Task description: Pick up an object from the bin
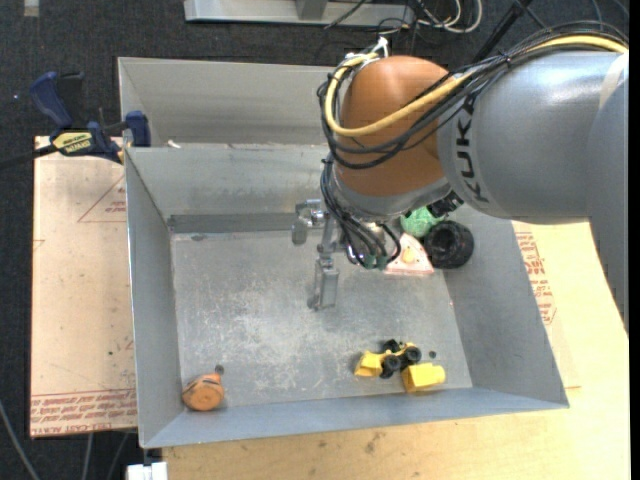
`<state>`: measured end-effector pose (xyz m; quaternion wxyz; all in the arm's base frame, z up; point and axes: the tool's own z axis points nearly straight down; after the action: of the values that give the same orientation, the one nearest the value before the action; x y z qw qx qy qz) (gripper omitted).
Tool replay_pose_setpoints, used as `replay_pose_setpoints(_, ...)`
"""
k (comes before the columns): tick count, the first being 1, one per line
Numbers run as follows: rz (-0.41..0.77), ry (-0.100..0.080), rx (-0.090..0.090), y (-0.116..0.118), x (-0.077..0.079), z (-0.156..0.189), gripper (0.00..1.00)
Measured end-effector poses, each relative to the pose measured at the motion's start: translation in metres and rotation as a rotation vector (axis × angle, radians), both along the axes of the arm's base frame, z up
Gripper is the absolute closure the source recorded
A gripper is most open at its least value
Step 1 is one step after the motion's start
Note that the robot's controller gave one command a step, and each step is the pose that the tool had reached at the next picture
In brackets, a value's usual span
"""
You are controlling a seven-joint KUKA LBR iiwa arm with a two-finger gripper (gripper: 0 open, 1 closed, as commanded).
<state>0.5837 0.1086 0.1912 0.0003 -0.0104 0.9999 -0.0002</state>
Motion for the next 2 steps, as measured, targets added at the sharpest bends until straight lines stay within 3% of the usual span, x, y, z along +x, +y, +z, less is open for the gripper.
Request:
replay_pose_setpoints(1,-0.057,0.001,0.002,-0.004,-0.036,0.009,0.0)
replay_pose_setpoints(2,-0.075,-0.008,0.004,-0.007,-0.043,-0.03,0.0)
